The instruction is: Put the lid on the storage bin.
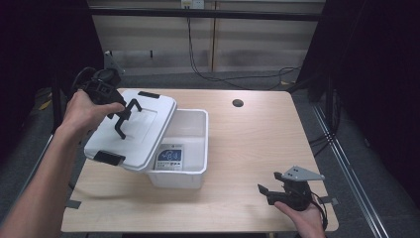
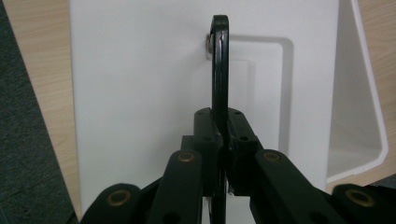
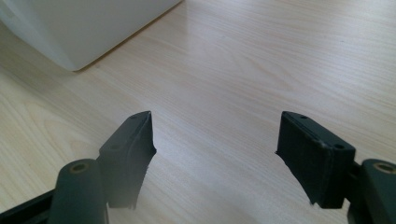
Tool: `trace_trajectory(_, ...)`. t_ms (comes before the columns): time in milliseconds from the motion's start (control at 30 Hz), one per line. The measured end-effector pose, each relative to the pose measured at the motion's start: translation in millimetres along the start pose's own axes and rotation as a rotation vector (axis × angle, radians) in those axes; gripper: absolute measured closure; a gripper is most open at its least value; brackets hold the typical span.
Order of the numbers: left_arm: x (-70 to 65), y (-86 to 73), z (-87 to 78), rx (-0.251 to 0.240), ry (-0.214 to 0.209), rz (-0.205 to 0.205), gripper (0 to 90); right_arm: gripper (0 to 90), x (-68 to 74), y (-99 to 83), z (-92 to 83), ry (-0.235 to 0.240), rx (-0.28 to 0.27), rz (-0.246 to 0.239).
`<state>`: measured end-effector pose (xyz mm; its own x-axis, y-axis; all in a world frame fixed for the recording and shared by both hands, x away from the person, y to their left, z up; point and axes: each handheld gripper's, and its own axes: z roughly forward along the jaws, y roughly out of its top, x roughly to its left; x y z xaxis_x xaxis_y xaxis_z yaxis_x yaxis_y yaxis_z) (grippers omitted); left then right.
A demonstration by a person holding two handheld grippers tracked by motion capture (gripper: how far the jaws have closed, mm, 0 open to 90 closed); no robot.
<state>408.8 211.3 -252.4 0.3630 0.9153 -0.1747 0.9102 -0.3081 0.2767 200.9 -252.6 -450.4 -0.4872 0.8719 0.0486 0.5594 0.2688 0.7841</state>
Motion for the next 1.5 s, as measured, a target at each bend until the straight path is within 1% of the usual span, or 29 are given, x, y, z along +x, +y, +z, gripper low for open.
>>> trace_trajectory(67,-3.6,1.3,2.0,0.005,0.011,0.007,84.9,26.9,-0.2,0.0,0.0,0.000,0.000,0.001)
trace_trajectory(100,-5.0,1.7,2.3,0.000,0.014,-0.002,85.0,26.9,-0.2,-0.1,0.0,0.001,-0.002,-0.002)
trace_trajectory(200,-7.6,3.7,3.5,0.003,0.008,-0.009,85.0,26.8,-0.2,-0.1,0.1,0.001,0.001,0.001)
trace_trajectory(233,-9.1,4.3,4.7,-0.003,0.005,-0.017,84.9,26.7,0.0,0.0,0.1,0.001,0.001,0.001)
trace_trajectory(267,-10.6,5.6,5.8,0.006,0.004,-0.018,85.0,26.7,0.2,0.0,0.0,0.002,0.001,0.000)
trace_trajectory(300,-12.6,6.6,7.0,0.012,0.007,-0.019,84.9,26.6,0.1,0.0,0.0,0.002,0.001,-0.001)
trace_trajectory(333,-15.7,8.2,8.0,0.007,0.013,-0.018,84.9,26.6,0.0,0.0,0.1,0.003,0.001,0.000)
trace_trajectory(467,-23.1,12.3,12.7,0.011,0.001,-0.021,85.0,26.5,-0.4,-0.1,0.1,0.004,0.000,0.000)
trace_trajectory(533,-25.9,13.9,14.7,0.018,0.004,-0.030,85.0,26.5,-0.3,0.0,0.2,0.005,0.001,-0.001)
trace_trajectory(633,-29.5,15.4,17.6,0.005,-0.003,-0.065,84.9,26.5,-0.2,-0.2,0.0,0.006,0.001,-0.001)
trace_trajectory(667,-30.6,16.2,18.7,0.014,-0.005,-0.078,84.9,26.5,-0.4,-0.2,0.0,0.005,0.001,-0.001)
trace_trajectory(733,-32.0,17.8,21.1,0.012,-0.003,-0.101,84.9,26.5,-0.4,-0.2,0.1,0.004,0.000,0.002)
trace_trajectory(800,-33.9,19.1,23.6,0.027,0.000,-0.112,85.0,26.5,-0.2,-0.2,0.0,0.005,-0.002,-0.001)
trace_trajectory(833,-34.9,19.3,24.8,0.019,-0.002,-0.123,85.0,26.5,-0.3,-0.2,-0.1,0.005,-0.002,-0.003)
trace_trajectory(900,-36.7,20.0,27.1,0.025,-0.002,-0.130,84.9,26.5,-0.5,-0.2,0.1,0.004,-0.002,-0.002)
trace_trajectory(967,-38.2,20.5,28.2,0.014,-0.008,-0.156,84.9,26.5,-0.3,-0.2,0.1,0.004,-0.001,-0.002)
trace_trajectory(1033,-39.1,20.7,28.9,-0.002,-0.003,-0.180,84.9,26.5,-0.2,-0.3,0.0,0.006,-0.003,-0.004)
trace_trajectory(1100,-40.1,20.6,30.3,0.020,0.000,-0.186,84.9,26.5,-0.5,-0.2,0.0,0.005,-0.003,-0.005)
trace_trajectory(1167,-41.8,20.0,32.2,0.030,0.002,-0.192,85.0,26.5,-0.1,-0.2,-0.1,0.004,-0.001,-0.003)
trace_trajectory(1200,-42.9,19.8,33.3,0.045,0.002,-0.193,84.9,26.5,0.0,-0.2,-0.1,0.004,-0.001,-0.003)
trace_trajectory(1333,-47.4,20.7,35.8,0.028,-0.013,-0.227,84.9,26.5,0.1,-0.2,-0.4,0.003,-0.001,-0.005)
trace_trajectory(1367,-47.9,21.0,35.5,0.032,-0.020,-0.224,84.9,26.5,0.2,-0.2,-0.5,0.004,-0.002,-0.005)
trace_trajectory(1433,-51.2,21.1,37.1,0.029,-0.013,-0.235,84.9,26.5,-0.2,-0.3,-0.2,0.004,-0.001,-0.005)
trace_trajectory(1500,-52.7,21.8,37.9,0.026,-0.026,-0.243,84.9,26.5,-0.1,-0.3,-0.3,0.005,-0.001,-0.008)
